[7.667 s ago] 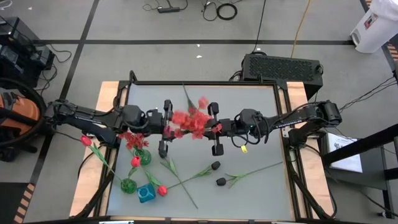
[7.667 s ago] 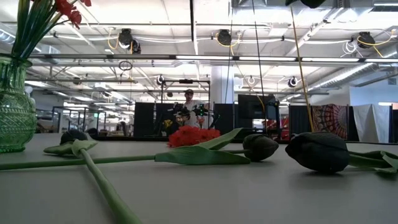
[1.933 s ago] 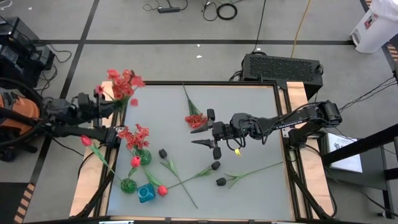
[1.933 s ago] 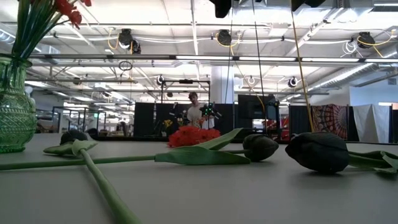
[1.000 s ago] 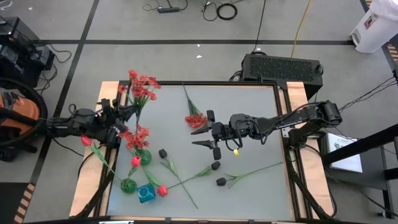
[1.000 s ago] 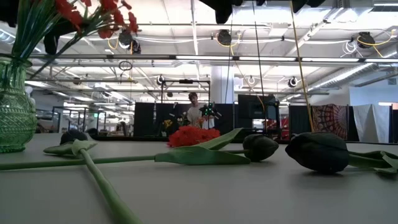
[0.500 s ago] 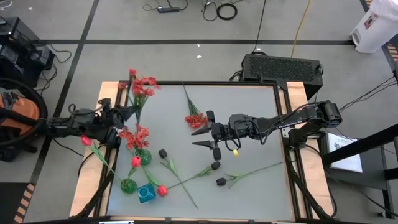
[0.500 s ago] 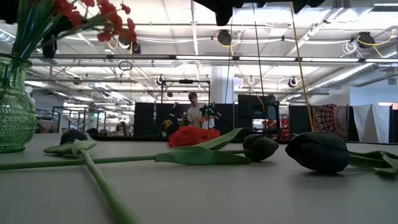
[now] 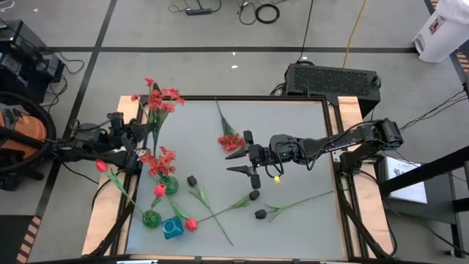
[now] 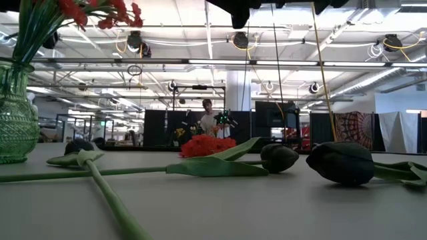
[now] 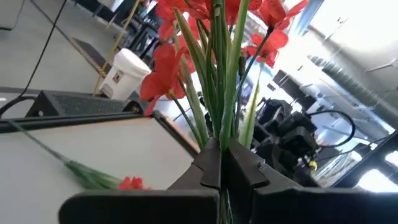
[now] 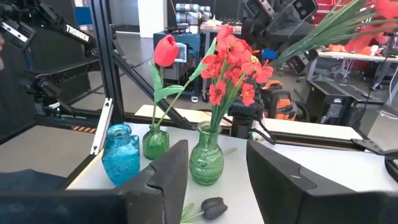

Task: Sort flowers into vase by color
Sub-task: Put the right orange flowers into the top green vase

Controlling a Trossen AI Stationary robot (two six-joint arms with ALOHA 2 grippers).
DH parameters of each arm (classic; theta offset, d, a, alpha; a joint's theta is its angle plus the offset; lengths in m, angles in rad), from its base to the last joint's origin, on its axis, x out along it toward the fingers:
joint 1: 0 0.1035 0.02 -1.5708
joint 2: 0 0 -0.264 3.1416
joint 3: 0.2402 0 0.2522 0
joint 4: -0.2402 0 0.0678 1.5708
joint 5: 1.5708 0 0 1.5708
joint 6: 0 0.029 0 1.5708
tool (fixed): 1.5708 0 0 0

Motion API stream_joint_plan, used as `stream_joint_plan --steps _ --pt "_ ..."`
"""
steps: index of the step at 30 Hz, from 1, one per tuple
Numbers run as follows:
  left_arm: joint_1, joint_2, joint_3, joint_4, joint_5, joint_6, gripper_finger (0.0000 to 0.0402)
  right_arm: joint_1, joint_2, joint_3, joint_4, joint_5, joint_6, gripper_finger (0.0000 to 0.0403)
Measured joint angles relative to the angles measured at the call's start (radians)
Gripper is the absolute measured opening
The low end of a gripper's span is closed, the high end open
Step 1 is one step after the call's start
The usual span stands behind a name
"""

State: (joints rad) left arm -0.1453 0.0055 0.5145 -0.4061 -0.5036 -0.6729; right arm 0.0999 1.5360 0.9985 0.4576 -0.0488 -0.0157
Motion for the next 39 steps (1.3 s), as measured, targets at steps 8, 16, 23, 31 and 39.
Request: stream_joint_plan --steps 8,16,23,31,39 --pt "0.000 -0.001 0.093 -0.188 0.006 0.005 0.0006 0.000 0.000 0.000 -0.003 0.000 0.013 0.0155" --pt "0.000 -0.001 0.093 -0.197 0.067 0.004 0.0006 0.000 0.000 0.001 -0.125 0.000 0.038 0.0155" --pt "0.000 -0.002 0.090 -0.197 0.068 0.004 0.0006 0.000 0.000 0.001 -0.235 0.000 0.033 0.0155" --pt "0.000 -0.002 0.040 -0.117 0.062 -0.002 0.0006 0.000 0.000 0.001 -0.246 0.008 0.023 0.0155" --pt "0.000 -0.002 0.039 -0.073 0.059 -0.002 0.0006 -0.001 0.000 0.001 -0.244 0.131 0.004 0.0155"
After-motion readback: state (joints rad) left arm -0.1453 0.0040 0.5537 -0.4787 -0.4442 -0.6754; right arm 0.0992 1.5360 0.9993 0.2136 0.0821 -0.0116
